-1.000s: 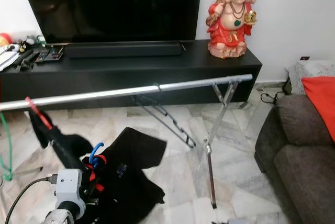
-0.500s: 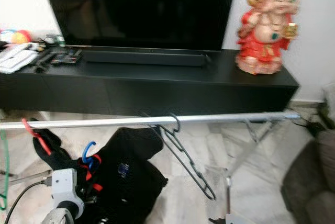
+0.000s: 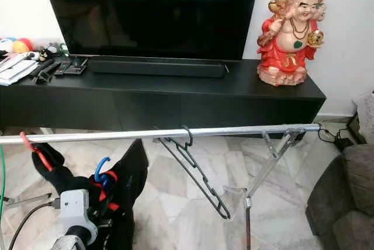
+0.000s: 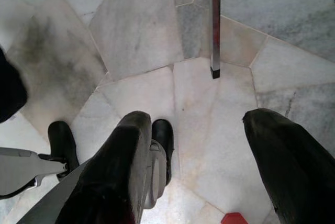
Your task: Hang hanger
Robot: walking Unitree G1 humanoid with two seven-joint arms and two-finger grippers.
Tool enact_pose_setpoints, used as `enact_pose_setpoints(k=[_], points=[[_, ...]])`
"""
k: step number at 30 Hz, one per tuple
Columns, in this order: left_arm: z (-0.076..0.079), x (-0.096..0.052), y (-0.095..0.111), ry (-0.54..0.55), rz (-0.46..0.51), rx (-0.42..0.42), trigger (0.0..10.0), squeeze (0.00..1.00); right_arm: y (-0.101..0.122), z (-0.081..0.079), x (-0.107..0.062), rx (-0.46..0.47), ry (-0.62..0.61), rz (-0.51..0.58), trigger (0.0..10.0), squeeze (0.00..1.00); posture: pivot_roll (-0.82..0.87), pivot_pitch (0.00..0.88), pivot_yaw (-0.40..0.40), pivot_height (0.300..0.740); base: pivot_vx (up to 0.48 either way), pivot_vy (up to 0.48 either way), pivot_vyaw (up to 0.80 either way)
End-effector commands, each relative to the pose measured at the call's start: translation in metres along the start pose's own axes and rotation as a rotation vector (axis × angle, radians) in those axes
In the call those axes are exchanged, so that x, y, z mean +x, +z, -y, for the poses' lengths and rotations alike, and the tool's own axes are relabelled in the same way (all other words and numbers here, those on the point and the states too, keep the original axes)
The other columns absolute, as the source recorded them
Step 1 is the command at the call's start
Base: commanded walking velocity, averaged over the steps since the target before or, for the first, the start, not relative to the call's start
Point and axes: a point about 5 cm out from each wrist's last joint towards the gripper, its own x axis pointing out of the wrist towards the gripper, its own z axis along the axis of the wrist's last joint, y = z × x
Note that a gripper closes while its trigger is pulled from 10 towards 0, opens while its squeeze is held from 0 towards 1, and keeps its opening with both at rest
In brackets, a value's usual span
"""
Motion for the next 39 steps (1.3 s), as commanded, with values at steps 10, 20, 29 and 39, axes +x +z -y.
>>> enact_pose_setpoints(k=[10,20,29,39], points=[[0.004,0.026,0.033,0.009,0.128,0.055,10.0,0.00,-0.001,-0.001,0.000,0.005,0.005,-0.010,10.0,0.00,-0.03,0.049,-0.008,0.740,0.000,0.000,0.00],[0.004,0.053,0.036,0.105,0.093,-0.060,10.0,0.00,0.001,0.002,0.000,-0.005,-0.001,-0.009,10.0,0.00,-0.05,0.038,-0.029,0.740,0.000,0.000,0.00],[0.010,0.064,0.044,0.099,0.119,-0.084,10.0,0.00,0.002,0.002,0.000,-0.027,0.004,-0.011,10.0,0.00,-0.05,0.035,-0.037,0.740,0.000,0.000,0.00],[0.007,0.076,0.033,0.159,-0.013,-0.072,10.0,0.00,0.002,0.002,0.000,-0.045,0.004,-0.019,10.0,0.00,-0.05,0.040,-0.031,0.740,0.000,0.000,0.00]])
